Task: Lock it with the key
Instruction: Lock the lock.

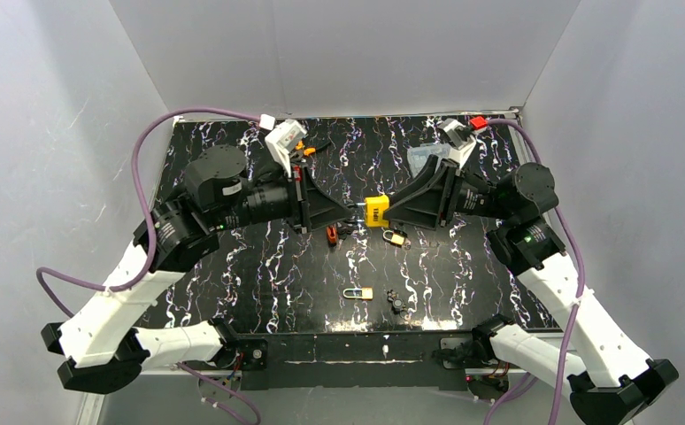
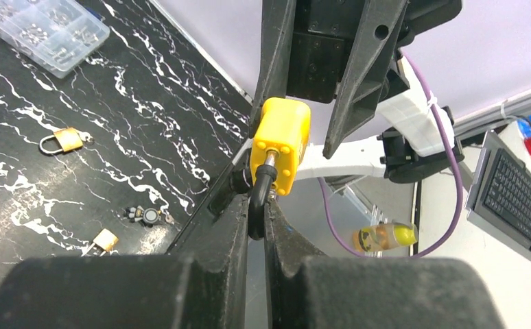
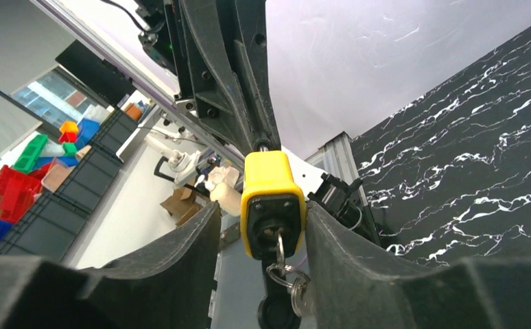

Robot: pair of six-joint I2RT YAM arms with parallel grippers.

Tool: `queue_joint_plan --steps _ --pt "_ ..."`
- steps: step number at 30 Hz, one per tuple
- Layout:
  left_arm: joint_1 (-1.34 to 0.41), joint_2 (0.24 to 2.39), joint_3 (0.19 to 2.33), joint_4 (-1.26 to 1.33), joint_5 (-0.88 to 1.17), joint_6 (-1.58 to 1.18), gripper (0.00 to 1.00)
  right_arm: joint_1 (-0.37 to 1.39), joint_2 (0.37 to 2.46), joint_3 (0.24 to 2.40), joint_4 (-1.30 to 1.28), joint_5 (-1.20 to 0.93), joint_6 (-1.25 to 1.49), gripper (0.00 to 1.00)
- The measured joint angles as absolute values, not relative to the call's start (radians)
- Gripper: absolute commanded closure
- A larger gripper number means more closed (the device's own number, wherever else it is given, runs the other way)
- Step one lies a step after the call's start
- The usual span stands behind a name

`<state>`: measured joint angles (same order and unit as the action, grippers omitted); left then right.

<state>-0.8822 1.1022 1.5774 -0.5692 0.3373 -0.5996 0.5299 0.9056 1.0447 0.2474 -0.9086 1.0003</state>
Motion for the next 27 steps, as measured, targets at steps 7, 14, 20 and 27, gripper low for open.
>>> queue_joint_plan --steps 7,14,20,27 --pt "-0.881 1.044 1.562 -0.548 0.265 -0.632 1.0 0.529 0.914 1.044 0.301 -0.889 1.066 0.38" --pt "-0.881 1.041 1.547 -0.517 0.244 -0.66 1.0 0.539 0.933 1.047 0.304 -0.869 1.067 0.37" --pt "-0.879 1.044 1.534 -0.491 0.243 -0.686 1.0 0.558 0.947 1.072 0.23 -0.826 1.013 0.44" --pt "-0.879 1.043 1.527 -0.466 0.237 -0.704 1.0 0.569 0.949 1.077 0.208 -0.795 0.987 0.43"
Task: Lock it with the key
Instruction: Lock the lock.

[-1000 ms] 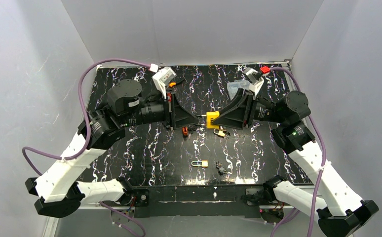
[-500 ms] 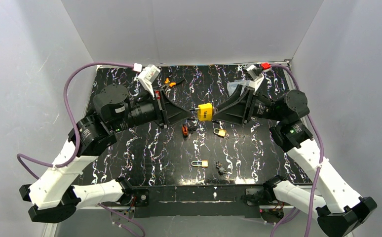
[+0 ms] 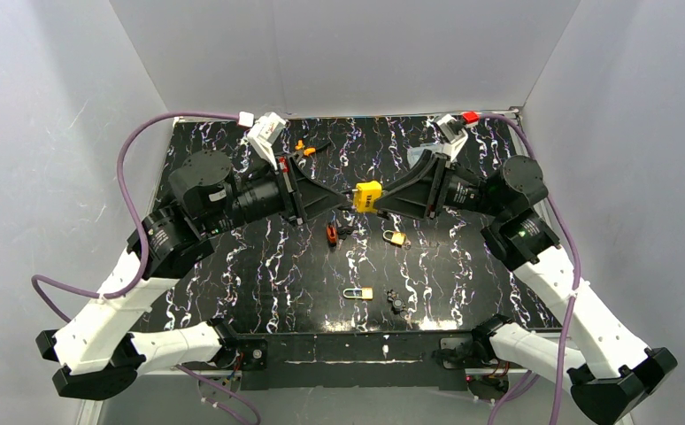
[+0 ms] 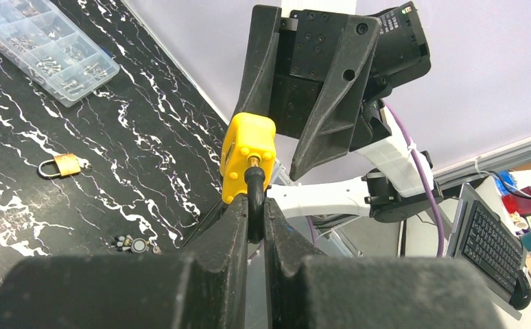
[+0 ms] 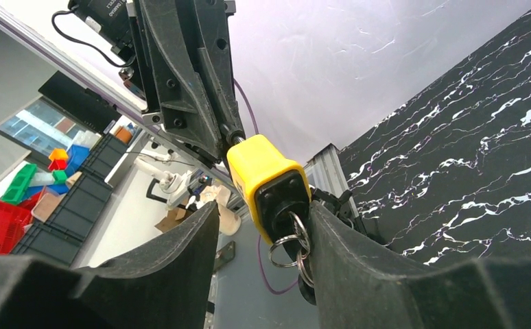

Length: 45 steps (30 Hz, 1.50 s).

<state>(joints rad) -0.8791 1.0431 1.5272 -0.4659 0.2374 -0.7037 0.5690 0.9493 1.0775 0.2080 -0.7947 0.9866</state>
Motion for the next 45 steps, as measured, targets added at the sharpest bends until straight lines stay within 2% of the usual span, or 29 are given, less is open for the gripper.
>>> queue_joint_plan --steps 13,26,34,36,43,44,45 --pt "-0.879 1.044 1.517 -0.445 0.237 -0.737 1.0 0.604 0.949 1.09 0.164 -0.738 0.907 0.37" --pt "-0.879 1.032 1.479 -0.374 0.248 -0.782 1.0 0.609 0.947 1.09 0.211 -0.739 0.916 0.38" --pt "-0.879 1.026 1.466 -0.338 0.252 -0.803 1.0 0.609 0.929 1.09 0.213 -0.735 0.914 0.43" --pt "-0.879 1.024 1.465 -0.336 0.253 -0.806 1.0 0.61 0.928 1.09 0.215 -0.735 0.915 0.48" --pt "-0.879 1.017 1.464 -0.322 0.264 -0.811 1.0 0.609 0.921 1.089 0.219 -0.729 0.934 0.93" --pt "-0.879 1.016 1.464 -0.321 0.263 -0.808 1.0 0.61 0.92 1.089 0.22 -0.731 0.936 0.98" --pt "-0.879 1.016 1.464 -0.322 0.266 -0.804 1.0 0.61 0.918 1.089 0.219 -0.732 0.94 0.99"
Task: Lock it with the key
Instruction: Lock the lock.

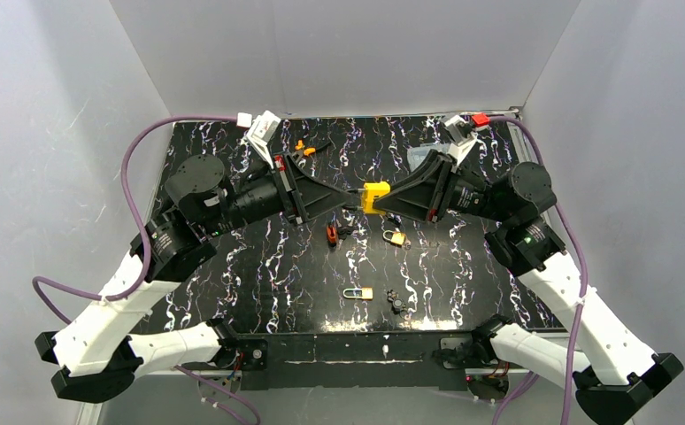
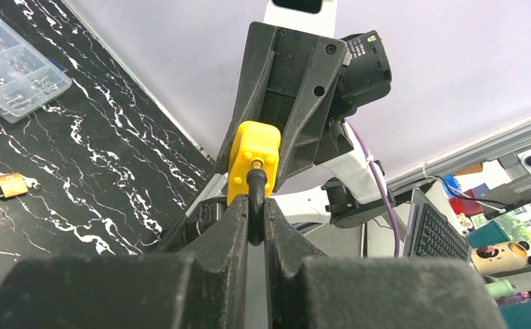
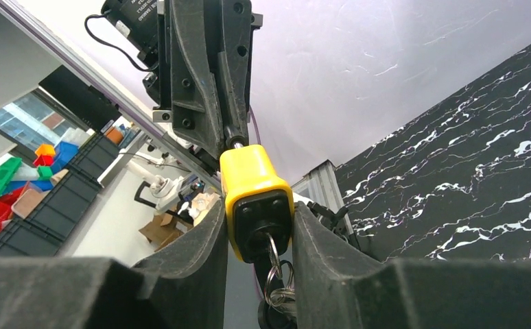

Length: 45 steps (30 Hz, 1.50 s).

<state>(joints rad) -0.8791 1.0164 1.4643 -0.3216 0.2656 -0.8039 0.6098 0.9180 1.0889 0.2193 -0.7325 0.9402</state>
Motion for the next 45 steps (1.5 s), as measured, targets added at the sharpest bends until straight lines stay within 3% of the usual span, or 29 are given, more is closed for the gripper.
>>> queue_joint_plan --steps 20,45 --pt "-0.879 1.012 1.469 -0.374 0.315 -0.7 1.0 0.608 0.942 1.09 0.212 -0.815 1.052 0.99" --pt "-0.904 1.015 1.483 -0.33 0.334 -0.714 1.0 0.688 0.944 1.226 0.014 -0.734 0.879 0.99"
